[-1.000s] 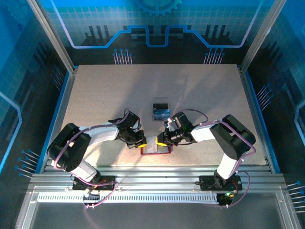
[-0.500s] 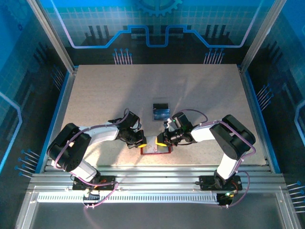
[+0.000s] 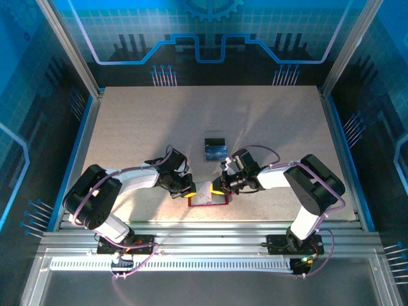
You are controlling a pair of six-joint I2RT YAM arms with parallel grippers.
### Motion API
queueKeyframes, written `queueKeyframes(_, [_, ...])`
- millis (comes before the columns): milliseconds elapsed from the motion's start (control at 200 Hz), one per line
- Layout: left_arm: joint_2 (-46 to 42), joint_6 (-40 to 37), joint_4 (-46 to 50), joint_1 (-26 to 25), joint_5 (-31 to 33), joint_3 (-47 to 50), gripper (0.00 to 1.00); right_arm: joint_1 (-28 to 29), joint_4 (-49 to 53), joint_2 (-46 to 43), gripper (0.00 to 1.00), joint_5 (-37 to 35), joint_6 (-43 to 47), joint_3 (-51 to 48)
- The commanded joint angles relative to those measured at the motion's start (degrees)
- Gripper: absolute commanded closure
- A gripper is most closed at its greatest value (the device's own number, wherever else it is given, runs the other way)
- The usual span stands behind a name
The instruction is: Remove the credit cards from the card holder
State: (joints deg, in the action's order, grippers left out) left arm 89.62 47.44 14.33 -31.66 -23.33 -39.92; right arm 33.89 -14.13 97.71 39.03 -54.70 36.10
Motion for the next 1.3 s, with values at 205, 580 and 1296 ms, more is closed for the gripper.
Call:
queueKeyframes(205, [0.0, -0.7, 5.6, -0.2, 3.1, 2.9, 0.93, -3.0, 9.0, -4.7, 0.96, 0.7, 5.8, -0.1])
queueKeyframes(580, [-2.3, -0.5, 6.7, -0.2, 4.0, 1.2, 0.89, -6.1, 19.8, -12.4, 0.99, -1.3, 11.2, 0.7])
queueKeyframes(1296, [-11.9, 0.4, 7.3, 0.0, 8.1, 1.1, 0.79, -4.8, 50.6, -14.6, 1.00, -22.1, 48.9, 20.1])
